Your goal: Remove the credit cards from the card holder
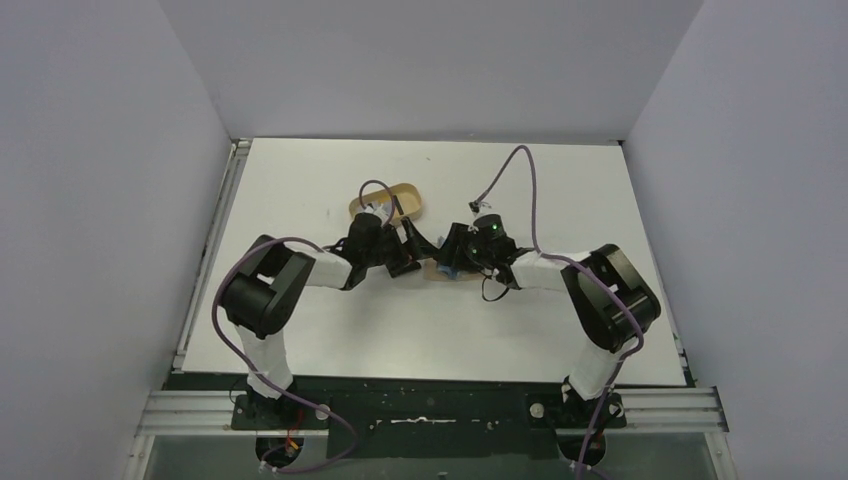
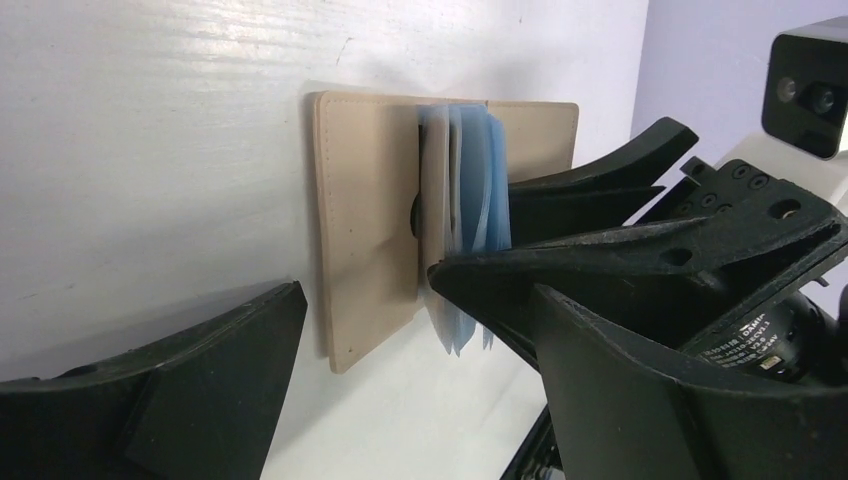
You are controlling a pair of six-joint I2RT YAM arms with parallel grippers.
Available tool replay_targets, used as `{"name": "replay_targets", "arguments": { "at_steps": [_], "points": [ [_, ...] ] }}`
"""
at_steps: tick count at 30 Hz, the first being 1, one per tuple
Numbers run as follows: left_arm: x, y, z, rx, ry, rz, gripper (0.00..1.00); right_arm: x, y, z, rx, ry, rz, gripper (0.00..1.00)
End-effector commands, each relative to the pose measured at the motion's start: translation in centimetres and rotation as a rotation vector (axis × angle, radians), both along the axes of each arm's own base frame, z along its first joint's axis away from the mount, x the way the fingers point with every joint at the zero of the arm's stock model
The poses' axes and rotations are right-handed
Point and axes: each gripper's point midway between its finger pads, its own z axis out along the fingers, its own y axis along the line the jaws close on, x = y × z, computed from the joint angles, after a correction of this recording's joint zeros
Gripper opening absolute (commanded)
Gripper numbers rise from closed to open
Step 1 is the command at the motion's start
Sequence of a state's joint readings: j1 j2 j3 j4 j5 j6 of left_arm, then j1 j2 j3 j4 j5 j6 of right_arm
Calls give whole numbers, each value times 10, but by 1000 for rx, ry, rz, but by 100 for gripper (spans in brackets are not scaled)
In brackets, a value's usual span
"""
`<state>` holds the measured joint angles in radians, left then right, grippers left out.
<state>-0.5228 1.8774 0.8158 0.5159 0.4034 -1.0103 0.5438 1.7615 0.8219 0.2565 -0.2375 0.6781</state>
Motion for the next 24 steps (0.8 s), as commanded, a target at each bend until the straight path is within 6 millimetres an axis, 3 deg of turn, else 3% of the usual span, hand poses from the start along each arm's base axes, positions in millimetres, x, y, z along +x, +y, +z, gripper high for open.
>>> {"name": "replay_targets", "arguments": {
  "at_steps": [1, 8, 14, 17, 22, 24],
  "points": [
    [6, -1, -21, 31, 34, 65, 84, -45, 10, -31, 49, 143, 117, 24],
    [2, -16, -18, -153, 96, 96, 83, -45, 13, -28, 118, 132, 129, 24],
    [-1, -19, -15, -259, 115, 123, 76, -49, 14, -26, 159, 123, 143, 24],
    [-2, -16, -11, -274, 108, 129, 62, -50, 13, -25, 182, 119, 146, 24],
    [-4, -12, -9, -283, 112, 135, 22, -53, 11, -24, 206, 120, 150, 25],
    [-6, -10, -12, -279, 114, 140, 15, -54, 9, -24, 212, 121, 144, 26]
  ]
}}
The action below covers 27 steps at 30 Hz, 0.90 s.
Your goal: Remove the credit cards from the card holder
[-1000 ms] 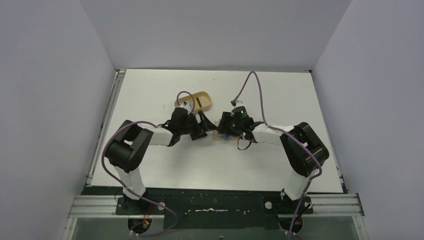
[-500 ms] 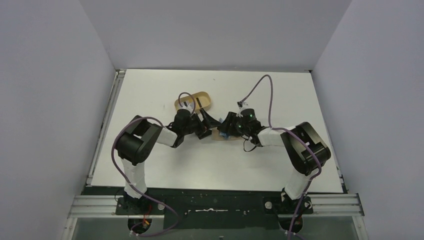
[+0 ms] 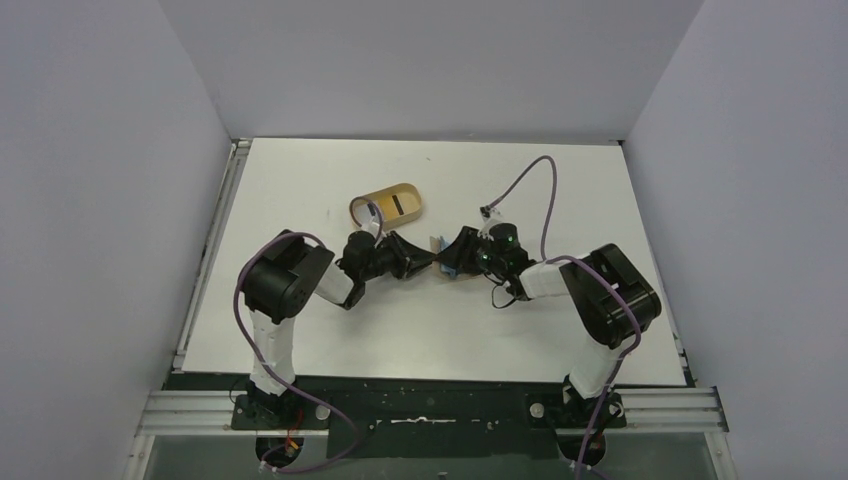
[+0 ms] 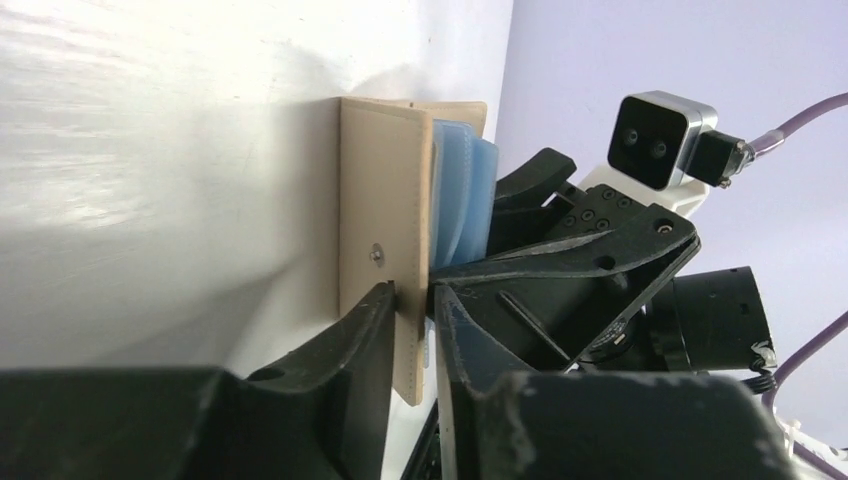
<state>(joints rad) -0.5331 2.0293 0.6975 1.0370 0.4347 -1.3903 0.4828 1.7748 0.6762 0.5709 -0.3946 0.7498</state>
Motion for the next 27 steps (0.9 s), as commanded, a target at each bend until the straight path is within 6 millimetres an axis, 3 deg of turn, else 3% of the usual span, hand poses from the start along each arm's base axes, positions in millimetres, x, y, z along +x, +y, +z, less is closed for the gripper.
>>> {"name": "replay_targets", "arguments": {
  "at_steps": [1, 6, 11, 14, 22, 27],
  "points": [
    [-5, 7, -21, 56, 35, 31, 14, -51, 7, -31, 16, 158, 130, 26],
    [-9, 8, -24, 76, 35, 23, 14, -52, -2, -29, 38, 158, 114, 27],
    [-10, 9, -26, 106, 32, 11, 0, -51, -7, -27, 47, 161, 110, 36],
    [-11, 9, -25, 122, 26, 4, 0, -49, -12, -25, 47, 158, 101, 39],
    [-18, 13, -37, 179, 34, -16, 0, -52, -13, -20, 70, 160, 142, 72],
    [-22, 15, -42, 182, 43, -22, 0, -54, -15, -22, 112, 170, 140, 76]
  ]
}}
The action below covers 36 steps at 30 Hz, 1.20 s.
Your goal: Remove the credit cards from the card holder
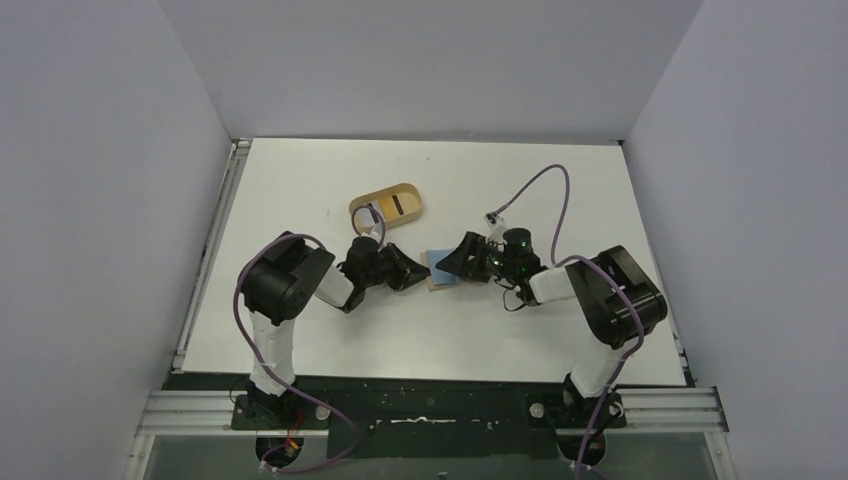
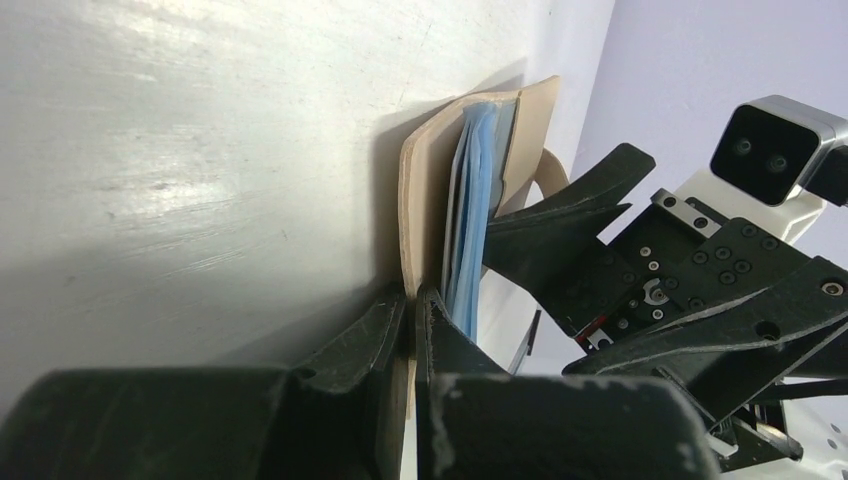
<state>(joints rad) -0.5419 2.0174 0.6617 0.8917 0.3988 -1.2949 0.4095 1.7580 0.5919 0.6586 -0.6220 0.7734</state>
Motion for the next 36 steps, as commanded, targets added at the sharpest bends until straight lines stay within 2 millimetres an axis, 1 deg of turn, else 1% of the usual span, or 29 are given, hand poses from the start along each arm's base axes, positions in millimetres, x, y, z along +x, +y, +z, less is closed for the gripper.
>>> {"name": "replay_targets", "arguments": {
  "at_steps": [1, 3, 5, 6, 7, 8, 11, 14, 18, 24, 29, 31, 32, 33, 36],
  "points": [
    [-4, 3, -2, 35, -20, -18, 0, -28, -10, -29, -18, 125, 30, 75],
    [-5, 4, -2, 43, -19, -20, 0, -27, -12, -31, -31, 129, 25, 75],
    [-5, 4, 0, 49, -24, -24, 0, -28, -15, -36, -88, 133, 27, 76],
    [-5, 4, 1, 52, -25, -26, 0, -29, -18, -37, -135, 129, 30, 78],
    [-5, 4, 3, 55, -30, -29, 0, -33, -21, -42, -199, 143, 35, 79],
    [-4, 3, 5, 61, -34, -33, 0, -29, -24, -41, -267, 121, 27, 80],
    [-4, 2, 9, 83, -44, -47, 0, -27, -27, -39, -411, 100, 35, 80],
    [-2, 2, 13, 102, -51, -55, 0, -27, -30, -38, -546, 86, 33, 77],
    [-2, 2, 15, 124, -56, -62, 0, -27, -29, -34, -656, 60, 37, 73],
    [-3, 3, 17, 132, -58, -65, 0, -29, -30, -30, -762, 23, 51, 64],
    [-3, 4, 18, 130, -61, -65, 0, -31, -31, -30, -837, 0, 54, 60],
    [-3, 4, 20, 131, -64, -66, 0, -30, -31, -29, -853, -3, 53, 55],
    [-4, 4, 20, 133, -64, -67, 0, -30, -31, -30, -856, -2, 51, 51],
    [-4, 4, 20, 135, -65, -68, 0, -30, -32, -29, -858, -3, 48, 46],
    [-4, 6, 21, 143, -66, -69, 0, -30, -33, -27, -861, -3, 41, 26]
  ]
}}
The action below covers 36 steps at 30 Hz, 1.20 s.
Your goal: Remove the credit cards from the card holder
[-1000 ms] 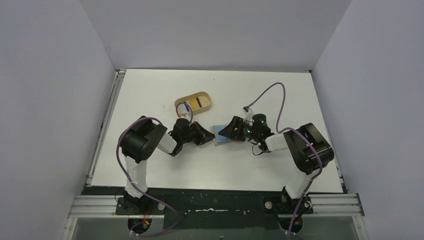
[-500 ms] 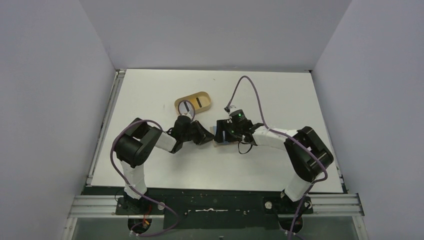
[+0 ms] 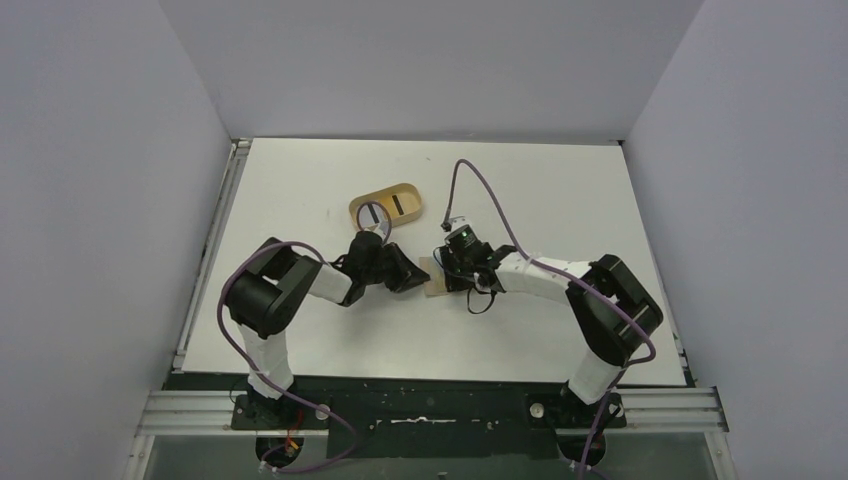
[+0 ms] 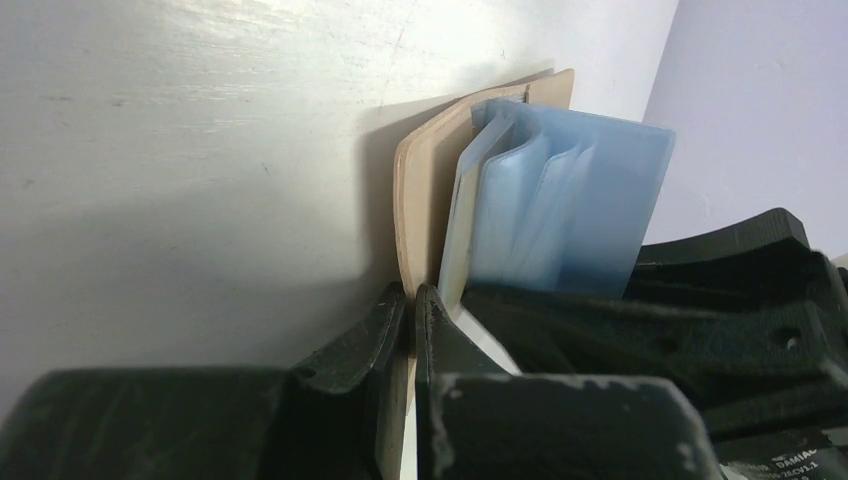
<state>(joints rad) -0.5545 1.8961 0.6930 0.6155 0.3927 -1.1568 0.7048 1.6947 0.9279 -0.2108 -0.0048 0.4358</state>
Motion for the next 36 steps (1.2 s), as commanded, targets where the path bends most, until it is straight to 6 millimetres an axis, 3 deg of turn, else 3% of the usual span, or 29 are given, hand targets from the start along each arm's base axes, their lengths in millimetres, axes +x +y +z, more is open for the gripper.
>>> {"name": "replay_targets", "arguments": {
  "at_steps": [1, 3, 7, 18, 21, 23, 25, 28, 30, 33, 36],
  "points": [
    [9, 1, 17, 11, -66, -3, 0, -5, -22, -4, -106, 14, -29, 20],
    [8, 1, 16, 17, -65, -6, 0, -4, -25, 0, -110, 5, -41, 13],
    [7, 3, 15, 25, -63, -10, 0, 1, -40, 8, -94, -1, -92, 15],
    [2, 8, 22, 78, -82, -32, 0, 17, -124, 25, -144, -34, -304, 60],
    [2, 9, 25, 94, -91, -40, 0, 18, -136, 36, -161, -56, -334, 70],
    [1, 9, 26, 105, -97, -45, 0, 19, -130, 51, -119, -84, -321, 73],
    [-1, 8, 27, 115, -100, -52, 0, 18, -112, 71, -60, -130, -255, 75],
    [-3, 9, 23, 133, -98, -58, 0, 8, -62, 104, 39, -196, -81, 78],
    [-4, 10, 18, 148, -93, -61, 0, 0, -28, 114, 171, -177, 24, 80],
    [-6, 11, 12, 161, -83, -61, 0, -6, 4, 107, 313, -95, 87, 82],
    [-7, 14, 5, 176, -70, -55, 0, -8, 19, 82, 359, -7, 97, 81]
  ]
}}
